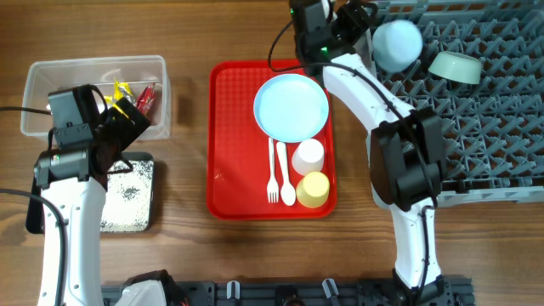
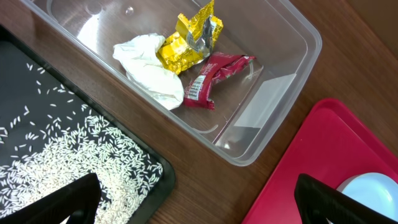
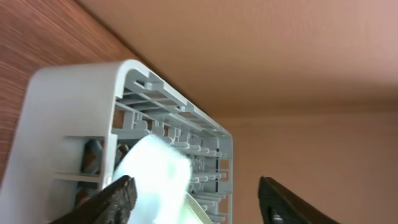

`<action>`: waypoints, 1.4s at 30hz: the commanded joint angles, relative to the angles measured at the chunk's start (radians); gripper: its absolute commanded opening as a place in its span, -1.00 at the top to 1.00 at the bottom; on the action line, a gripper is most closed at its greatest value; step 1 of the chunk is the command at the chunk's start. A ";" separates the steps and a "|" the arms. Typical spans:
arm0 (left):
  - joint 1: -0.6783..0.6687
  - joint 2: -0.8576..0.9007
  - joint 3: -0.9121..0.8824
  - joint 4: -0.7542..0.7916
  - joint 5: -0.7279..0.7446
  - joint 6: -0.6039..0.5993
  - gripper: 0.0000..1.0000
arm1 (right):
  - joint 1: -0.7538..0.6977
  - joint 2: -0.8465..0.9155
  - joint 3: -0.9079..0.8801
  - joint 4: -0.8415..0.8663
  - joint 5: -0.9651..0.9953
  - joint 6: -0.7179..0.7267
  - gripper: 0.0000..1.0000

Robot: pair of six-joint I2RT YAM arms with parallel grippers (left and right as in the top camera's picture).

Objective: Sort waste into correct bins and load items into the dishwasher rack
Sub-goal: 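Place the light-blue bowl upside down in the dish rack's back row, then reach the right gripper to the light-blue plate's edge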

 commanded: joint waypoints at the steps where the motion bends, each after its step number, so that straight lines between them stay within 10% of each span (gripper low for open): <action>1: 0.005 0.005 0.016 0.002 -0.013 0.001 -1.00 | 0.004 0.020 -0.009 0.021 0.061 0.069 -0.58; 19: 0.005 0.005 0.016 0.002 -0.013 0.001 -1.00 | 0.003 -0.293 -0.009 -0.129 -0.019 0.404 -0.92; 26: 0.005 0.005 0.016 0.002 -0.013 0.001 -1.00 | -0.054 -0.486 -0.009 -0.604 -0.477 0.793 -0.91; 31: 0.005 0.005 0.016 0.002 -0.013 0.001 -1.00 | -0.111 -0.532 -0.009 -0.814 -0.836 0.795 -0.54; 42: 0.005 0.005 0.016 0.002 -0.013 0.001 -1.00 | -0.059 -0.529 -0.010 -0.967 -1.269 0.819 -0.39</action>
